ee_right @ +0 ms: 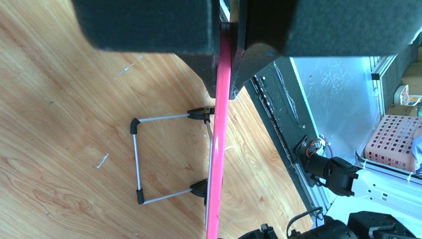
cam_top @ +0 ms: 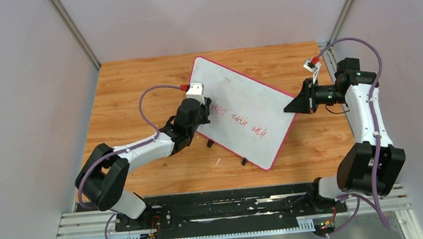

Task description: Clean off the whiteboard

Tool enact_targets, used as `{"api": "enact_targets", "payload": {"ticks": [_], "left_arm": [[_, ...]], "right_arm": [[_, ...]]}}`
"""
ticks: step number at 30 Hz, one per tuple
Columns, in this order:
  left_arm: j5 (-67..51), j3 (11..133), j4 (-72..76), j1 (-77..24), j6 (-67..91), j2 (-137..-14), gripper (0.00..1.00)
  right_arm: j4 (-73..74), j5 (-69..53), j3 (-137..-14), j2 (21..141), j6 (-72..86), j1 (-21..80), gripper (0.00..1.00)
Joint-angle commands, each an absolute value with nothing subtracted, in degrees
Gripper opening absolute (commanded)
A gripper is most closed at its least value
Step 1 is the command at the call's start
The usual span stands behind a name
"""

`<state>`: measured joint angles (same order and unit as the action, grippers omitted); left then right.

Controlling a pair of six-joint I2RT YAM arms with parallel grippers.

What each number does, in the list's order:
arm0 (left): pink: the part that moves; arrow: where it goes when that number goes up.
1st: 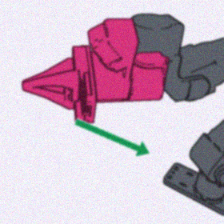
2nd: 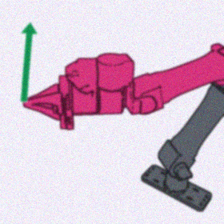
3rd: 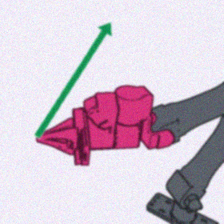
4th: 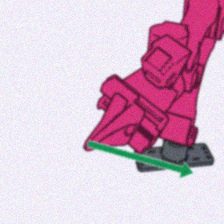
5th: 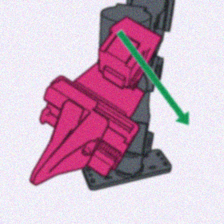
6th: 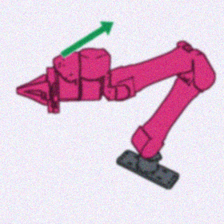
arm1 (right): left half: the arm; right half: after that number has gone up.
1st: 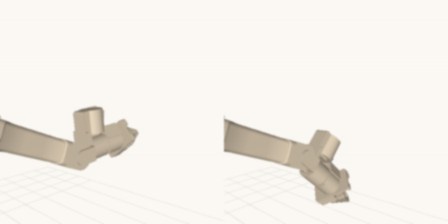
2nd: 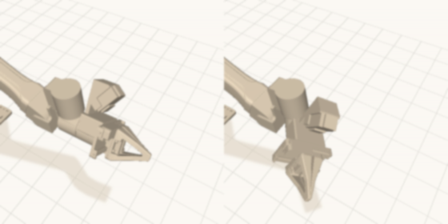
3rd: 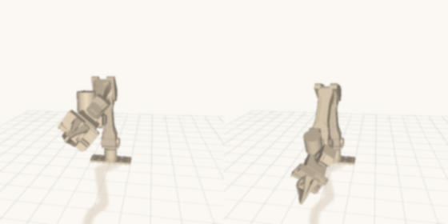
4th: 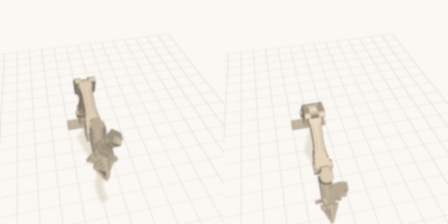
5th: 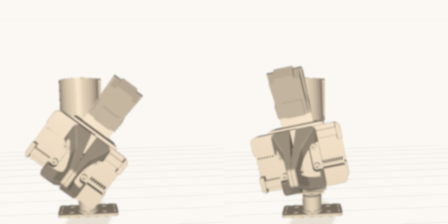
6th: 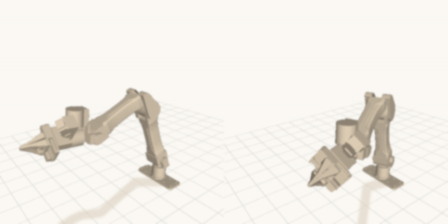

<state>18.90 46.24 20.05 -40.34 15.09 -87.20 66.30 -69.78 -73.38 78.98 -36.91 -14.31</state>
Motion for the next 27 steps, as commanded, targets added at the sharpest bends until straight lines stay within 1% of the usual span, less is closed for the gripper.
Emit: {"api": "enact_targets", "payload": {"ticks": [1, 4, 8, 13, 27], "left_arm": [[11.9, 49.8, 23.8, -47.2, 19.3, -89.8, 0.00], [11.7, 50.3, 24.6, -49.2, 20.4, -89.6, 0.00], [10.9, 49.6, 25.6, -49.6, 21.3, -88.2, 0.00], [16.3, 49.2, 24.1, -49.2, 16.7, -85.8, 0.00], [18.0, 55.4, 11.8, -36.3, 8.3, -80.9, 0.00]], "right_arm": [[68.5, -70.1, -74.0, 78.5, -42.4, -13.0, 0.01], [68.5, -70.2, -74.1, 78.6, -42.5, -13.0, 0.01], [68.5, -70.2, -74.2, 78.8, -42.5, -12.9, 0.01], [68.5, -70.3, -74.1, 79.1, -42.6, -12.9, 0.01], [70.1, -70.8, -74.4, 79.2, -44.1, -12.9, 0.01]]}}
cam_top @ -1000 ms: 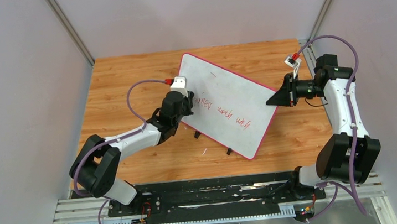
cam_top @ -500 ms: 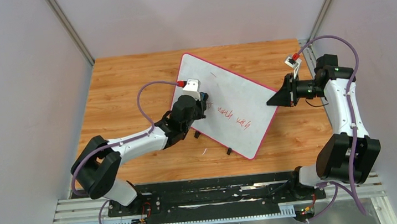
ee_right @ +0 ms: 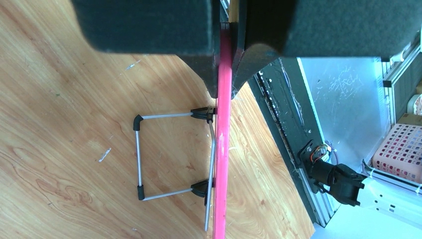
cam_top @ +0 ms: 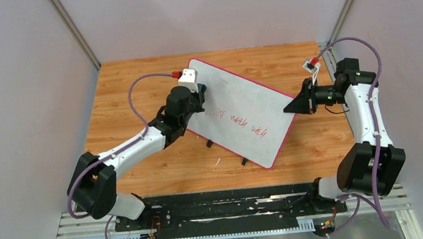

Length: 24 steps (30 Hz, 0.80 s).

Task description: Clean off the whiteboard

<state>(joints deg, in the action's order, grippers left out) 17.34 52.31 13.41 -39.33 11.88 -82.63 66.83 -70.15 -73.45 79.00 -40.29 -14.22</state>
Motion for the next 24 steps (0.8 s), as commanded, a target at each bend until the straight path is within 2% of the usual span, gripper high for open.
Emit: {"api": "enact_targets", "payload": {"ticks": [1, 11, 24], "left_arm": [[17.7, 55.9, 11.4, -35.0, 8.1, -81.1, 0.00], [11.3, 61.1, 10.2, -32.6, 9.0, -87.3, 0.00], [6.6, 55.2, 14.5, -33.8, 14.9, -85.5, 0.00]], "right_arm": [[70.2, -70.8, -74.4, 79.2, -44.3, -13.0, 0.01], [71.3, -71.1, -74.7, 79.4, -45.6, -12.9, 0.01], [72.0, -71.5, -75.1, 79.6, -46.1, -13.0, 0.01]]}}
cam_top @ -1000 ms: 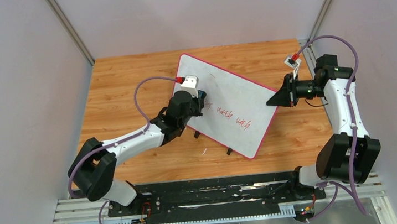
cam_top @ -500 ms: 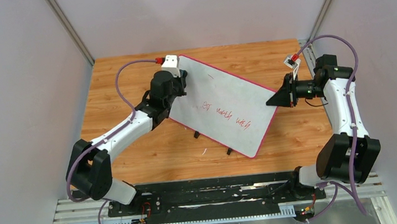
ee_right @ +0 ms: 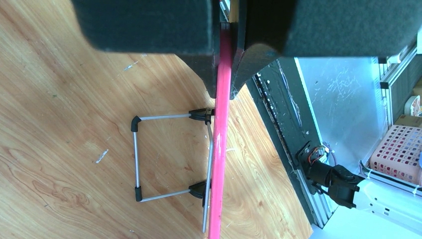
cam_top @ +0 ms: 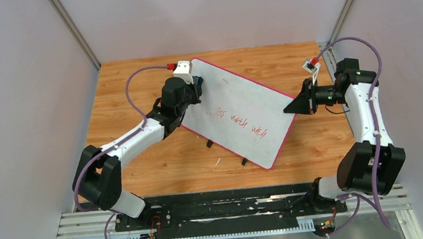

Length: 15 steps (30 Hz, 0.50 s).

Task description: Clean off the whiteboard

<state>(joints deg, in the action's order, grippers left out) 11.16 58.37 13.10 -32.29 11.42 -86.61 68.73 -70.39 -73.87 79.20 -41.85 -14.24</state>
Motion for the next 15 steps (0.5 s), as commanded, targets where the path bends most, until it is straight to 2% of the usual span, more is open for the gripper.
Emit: {"api": "enact_targets", "payload": {"ticks": [1, 15], "left_arm": [[6.8, 54.4, 15.1, -34.4, 15.3, -85.3, 0.00], [9.1, 52.8, 19.6, -47.3, 18.4, -85.8, 0.00]], "right_arm": [[72.1, -71.5, -75.1, 79.6, -46.1, -13.0, 0.01], [72.3, -71.5, -75.2, 79.8, -46.4, -12.9, 0.01]]}}
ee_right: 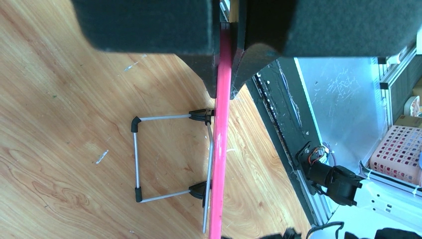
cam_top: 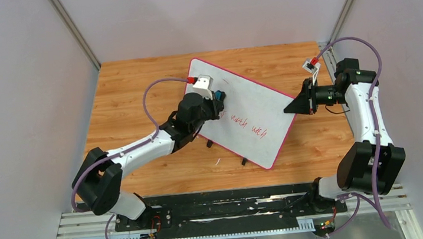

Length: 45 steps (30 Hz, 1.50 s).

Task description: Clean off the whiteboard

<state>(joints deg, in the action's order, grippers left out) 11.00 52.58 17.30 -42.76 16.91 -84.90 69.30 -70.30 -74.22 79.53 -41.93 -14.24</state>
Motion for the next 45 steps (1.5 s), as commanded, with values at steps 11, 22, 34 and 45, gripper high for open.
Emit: {"api": "enact_targets", "payload": {"ticks": [11, 22, 34, 45], "left_arm": [[12.1, 49.5, 17.9, -43.0, 16.0, -82.8, 0.00], [12.0, 47.3, 14.2, -32.6, 12.4, -80.0, 0.00], [6.5, 47.0, 20.5, -39.5, 20.3, -86.3, 0.00], [9.0, 52.9, 23.9, -55.0, 24.5, -93.2, 0.00]], "right_arm": [[72.6, -71.5, -75.2, 79.7, -46.8, -13.0, 0.00], [72.8, -71.7, -75.1, 79.7, -47.0, -13.0, 0.01], [72.9, -71.6, -75.3, 79.8, -47.0, -13.0, 0.01], [72.9, -71.6, -75.2, 79.9, -47.2, -12.9, 0.01]]}}
